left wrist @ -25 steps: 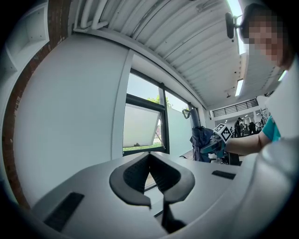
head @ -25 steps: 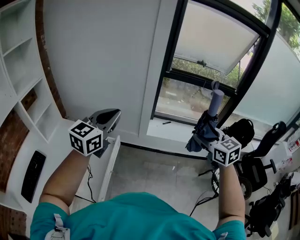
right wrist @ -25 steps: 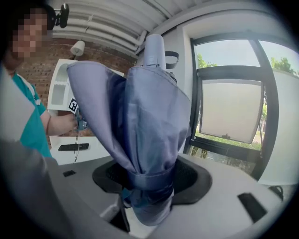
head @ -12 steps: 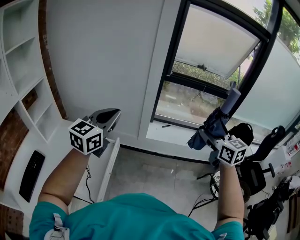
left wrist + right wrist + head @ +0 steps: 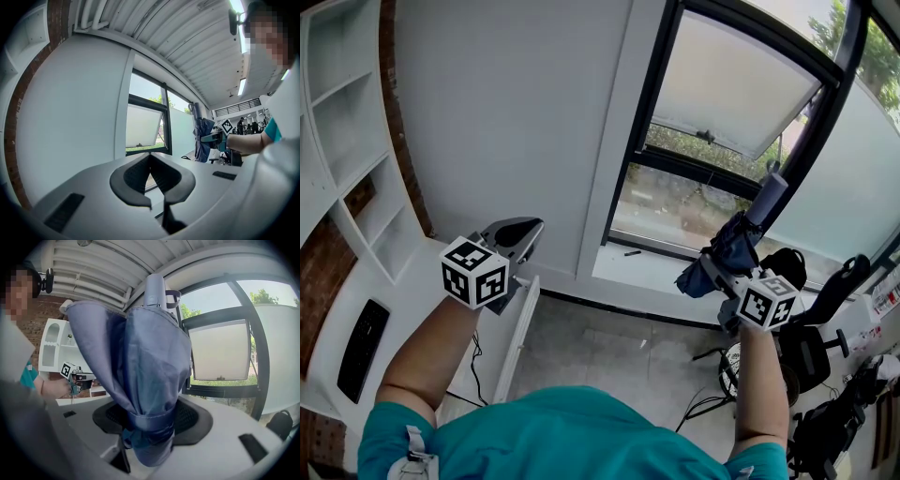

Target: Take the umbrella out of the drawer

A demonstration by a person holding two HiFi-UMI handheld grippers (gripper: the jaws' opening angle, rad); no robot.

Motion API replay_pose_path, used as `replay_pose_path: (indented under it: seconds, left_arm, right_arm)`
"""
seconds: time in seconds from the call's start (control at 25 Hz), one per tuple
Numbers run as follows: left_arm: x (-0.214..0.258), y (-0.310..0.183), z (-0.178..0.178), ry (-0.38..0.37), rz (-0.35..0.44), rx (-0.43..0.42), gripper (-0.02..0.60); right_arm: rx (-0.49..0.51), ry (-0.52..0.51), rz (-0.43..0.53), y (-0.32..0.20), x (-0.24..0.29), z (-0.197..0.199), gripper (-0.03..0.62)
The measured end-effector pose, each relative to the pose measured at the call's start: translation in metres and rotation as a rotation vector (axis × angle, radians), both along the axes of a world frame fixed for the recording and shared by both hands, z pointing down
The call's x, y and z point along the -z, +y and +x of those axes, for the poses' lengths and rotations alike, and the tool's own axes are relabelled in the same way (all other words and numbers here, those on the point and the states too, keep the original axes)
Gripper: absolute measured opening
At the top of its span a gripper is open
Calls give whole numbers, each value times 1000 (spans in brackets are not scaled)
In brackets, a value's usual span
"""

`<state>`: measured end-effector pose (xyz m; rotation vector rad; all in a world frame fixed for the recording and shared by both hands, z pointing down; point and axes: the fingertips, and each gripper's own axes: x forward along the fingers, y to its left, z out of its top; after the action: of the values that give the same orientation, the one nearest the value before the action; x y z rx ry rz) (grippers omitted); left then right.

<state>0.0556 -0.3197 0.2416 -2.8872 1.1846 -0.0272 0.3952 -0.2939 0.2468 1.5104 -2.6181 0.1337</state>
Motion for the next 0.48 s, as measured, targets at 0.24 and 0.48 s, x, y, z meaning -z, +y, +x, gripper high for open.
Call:
replay_pose_path:
  seconds: [0.24, 0.48]
  left_arm:
    - [2, 3, 0, 0, 5, -3, 8]
    - [1, 5, 0, -6, 3, -7, 9]
  right_arm:
    - [3, 7, 3, 2, 1, -3, 264]
    - [3, -3, 13, 3, 5, -4, 265]
